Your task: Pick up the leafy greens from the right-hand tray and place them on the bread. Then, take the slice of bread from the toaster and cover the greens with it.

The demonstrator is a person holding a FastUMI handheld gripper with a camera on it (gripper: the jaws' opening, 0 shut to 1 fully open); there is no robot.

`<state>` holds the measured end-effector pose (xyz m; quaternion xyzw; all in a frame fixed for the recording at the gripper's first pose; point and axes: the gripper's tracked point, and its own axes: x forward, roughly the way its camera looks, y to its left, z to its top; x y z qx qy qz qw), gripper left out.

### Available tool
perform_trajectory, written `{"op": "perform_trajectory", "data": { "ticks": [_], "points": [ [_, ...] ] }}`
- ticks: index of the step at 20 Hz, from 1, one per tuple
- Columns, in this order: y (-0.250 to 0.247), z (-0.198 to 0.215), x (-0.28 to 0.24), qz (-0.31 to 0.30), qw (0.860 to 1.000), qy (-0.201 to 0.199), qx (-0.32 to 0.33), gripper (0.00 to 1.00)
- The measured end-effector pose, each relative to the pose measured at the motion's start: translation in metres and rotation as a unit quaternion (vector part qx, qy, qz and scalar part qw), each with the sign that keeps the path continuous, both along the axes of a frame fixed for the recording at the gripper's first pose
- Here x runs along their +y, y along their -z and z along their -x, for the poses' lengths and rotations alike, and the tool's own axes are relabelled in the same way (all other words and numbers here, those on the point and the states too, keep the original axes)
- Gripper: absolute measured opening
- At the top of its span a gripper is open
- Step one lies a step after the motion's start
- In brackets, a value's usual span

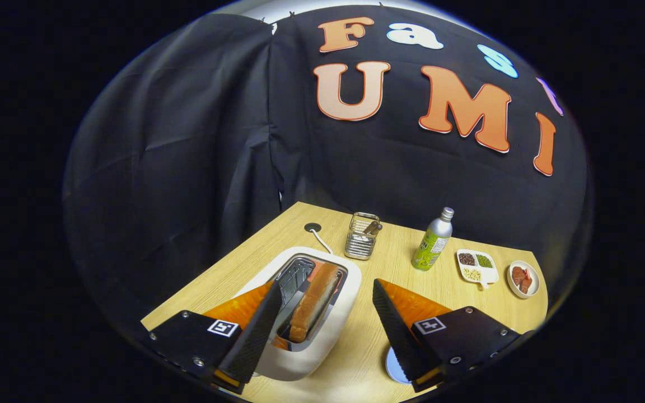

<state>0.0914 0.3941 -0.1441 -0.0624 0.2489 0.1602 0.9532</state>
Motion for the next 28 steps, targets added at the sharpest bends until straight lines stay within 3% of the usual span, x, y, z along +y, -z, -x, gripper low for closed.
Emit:
{"op": "perform_trajectory", "data": {
  "ticks": [4, 6, 10, 11, 13, 17, 28],
  "points": [
    [0.015, 0.005, 0.012, -0.001, 1.000, -0.002, 0.026, 0.86],
    [0.017, 0.006, 0.015, 0.004, 1.000, 0.001, 0.030, 0.76],
    [0.022, 0.008, 0.018, 0.018, 0.999, 0.002, 0.034, 0.36],
    [0.022, 0.008, 0.017, 0.019, 0.999, 0.003, 0.034, 0.21],
    [0.017, 0.007, 0.015, 0.024, 0.999, 0.009, 0.026, 0.12],
    [0.009, 0.003, 0.019, 0.020, 1.000, 0.009, 0.015, 0.06],
    [-0.031, -0.002, 0.014, -0.024, 1.000, 0.004, 0.002, 0.05]
  ]
}}
